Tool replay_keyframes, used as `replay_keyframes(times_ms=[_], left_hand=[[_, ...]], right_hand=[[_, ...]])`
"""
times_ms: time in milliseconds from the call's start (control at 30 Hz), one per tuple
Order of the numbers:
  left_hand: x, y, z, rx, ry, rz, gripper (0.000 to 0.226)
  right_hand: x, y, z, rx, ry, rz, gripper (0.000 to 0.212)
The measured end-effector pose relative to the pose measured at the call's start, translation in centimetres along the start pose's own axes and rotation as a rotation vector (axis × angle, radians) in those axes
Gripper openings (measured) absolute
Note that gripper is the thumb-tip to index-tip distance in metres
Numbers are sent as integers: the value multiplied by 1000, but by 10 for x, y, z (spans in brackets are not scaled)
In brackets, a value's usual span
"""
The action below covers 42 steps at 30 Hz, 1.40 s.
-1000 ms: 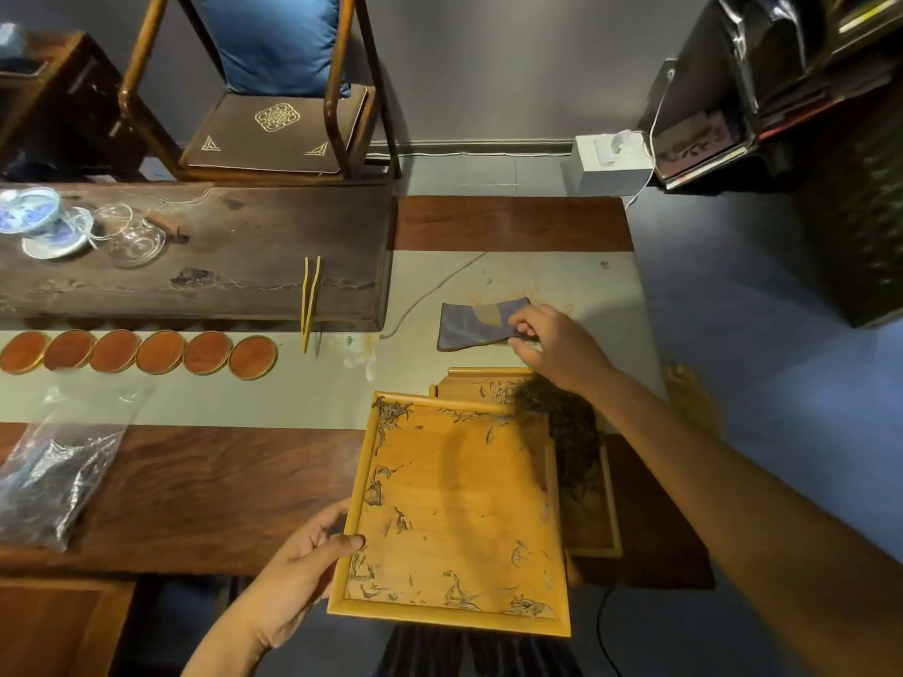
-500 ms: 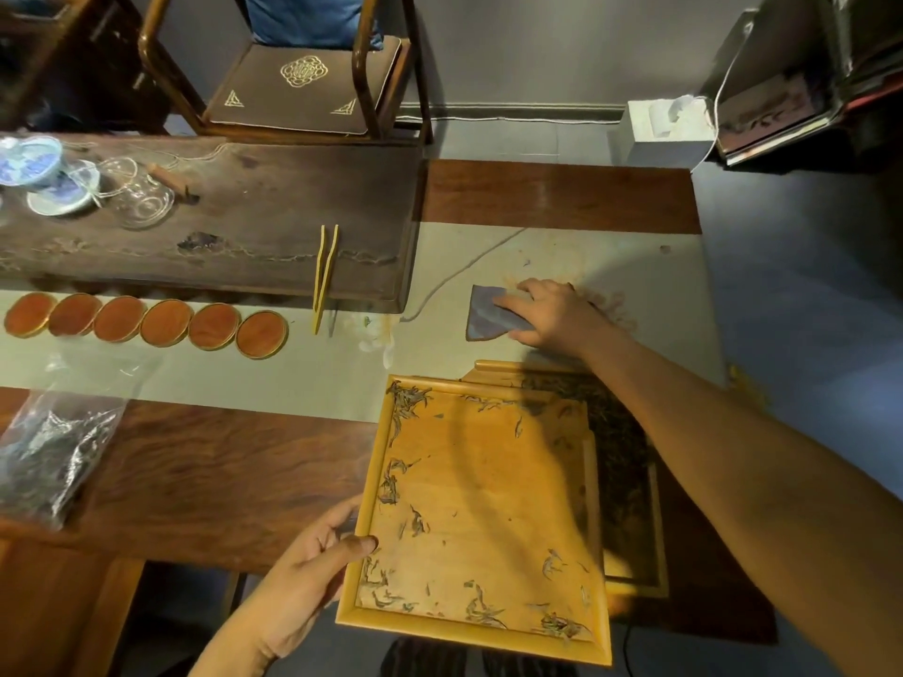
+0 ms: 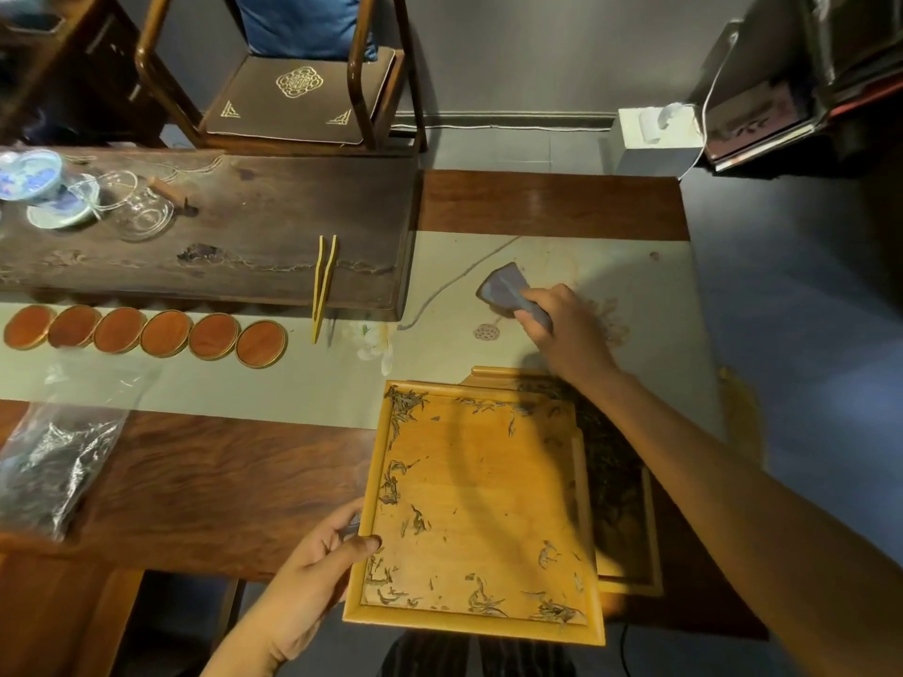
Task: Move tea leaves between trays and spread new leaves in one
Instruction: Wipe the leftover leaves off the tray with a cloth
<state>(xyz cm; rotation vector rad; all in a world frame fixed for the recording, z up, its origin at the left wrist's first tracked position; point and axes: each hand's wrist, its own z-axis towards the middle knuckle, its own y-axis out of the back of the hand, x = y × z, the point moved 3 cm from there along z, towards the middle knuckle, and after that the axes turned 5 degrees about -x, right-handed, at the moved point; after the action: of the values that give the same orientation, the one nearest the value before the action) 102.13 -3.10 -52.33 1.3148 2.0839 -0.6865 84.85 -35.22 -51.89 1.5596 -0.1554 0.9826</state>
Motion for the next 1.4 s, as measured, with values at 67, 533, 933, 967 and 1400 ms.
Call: replay_keyframes(times_ms=[67, 533, 933, 967, 1400], left_hand=[[-3, -2, -1, 0, -11, 7, 48], [-18, -42, -21, 58, -103, -13, 50], [-1, -49, -33, 101, -48, -7, 42], [1, -49, -33, 93, -51, 0, 41], [1, -46, -35, 70, -83, -3, 40]], right_hand=[[18, 21, -16, -74, -2, 44, 33], [162, -8, -177, 180, -65, -96, 63], [153, -25, -164, 166, -141, -311, 67], [147, -24, -165, 160, -154, -323, 66], [140, 0, -169, 59, -109, -331, 56]])
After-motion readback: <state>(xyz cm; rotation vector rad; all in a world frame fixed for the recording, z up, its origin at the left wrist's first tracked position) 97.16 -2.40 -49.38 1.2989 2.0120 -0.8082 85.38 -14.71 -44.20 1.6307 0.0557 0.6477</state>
